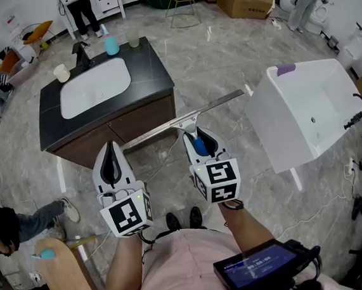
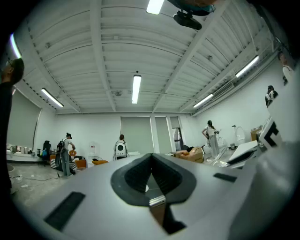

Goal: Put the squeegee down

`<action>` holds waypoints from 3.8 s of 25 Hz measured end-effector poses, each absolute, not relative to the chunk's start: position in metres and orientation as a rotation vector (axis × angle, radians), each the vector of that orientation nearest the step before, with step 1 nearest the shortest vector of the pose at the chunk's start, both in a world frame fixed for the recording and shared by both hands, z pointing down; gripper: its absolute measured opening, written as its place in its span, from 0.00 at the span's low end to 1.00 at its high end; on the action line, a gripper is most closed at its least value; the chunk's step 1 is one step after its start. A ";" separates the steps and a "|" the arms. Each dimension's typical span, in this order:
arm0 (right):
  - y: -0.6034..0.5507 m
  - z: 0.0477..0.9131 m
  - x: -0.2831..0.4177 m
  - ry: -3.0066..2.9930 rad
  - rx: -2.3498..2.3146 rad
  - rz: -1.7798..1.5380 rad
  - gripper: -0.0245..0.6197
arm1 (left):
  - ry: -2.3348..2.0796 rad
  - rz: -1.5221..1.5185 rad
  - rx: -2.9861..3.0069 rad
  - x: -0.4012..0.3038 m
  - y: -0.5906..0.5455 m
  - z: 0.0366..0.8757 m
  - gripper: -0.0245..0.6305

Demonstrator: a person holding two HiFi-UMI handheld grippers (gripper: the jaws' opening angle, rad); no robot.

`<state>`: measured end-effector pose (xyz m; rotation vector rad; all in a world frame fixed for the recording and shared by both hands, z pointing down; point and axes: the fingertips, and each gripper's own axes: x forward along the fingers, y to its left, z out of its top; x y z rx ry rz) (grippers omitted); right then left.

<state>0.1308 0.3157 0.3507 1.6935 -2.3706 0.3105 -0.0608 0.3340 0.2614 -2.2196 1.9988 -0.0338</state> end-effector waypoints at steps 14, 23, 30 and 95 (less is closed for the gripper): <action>0.315 0.351 0.161 -2.417 1.697 0.352 0.23 | 2.012 -0.050 -2.196 -0.032 0.335 0.262 0.05; 0.294 0.362 0.175 -2.414 1.691 0.375 0.23 | 2.033 -0.083 -2.172 -0.024 0.321 0.270 0.05; 0.246 0.375 0.162 -2.399 1.680 0.362 0.23 | 2.076 -0.083 -2.170 -0.046 0.277 0.291 0.05; -0.186 0.416 0.059 -2.313 1.605 0.449 0.23 | 2.155 -0.182 -2.230 -0.153 -0.149 0.345 0.05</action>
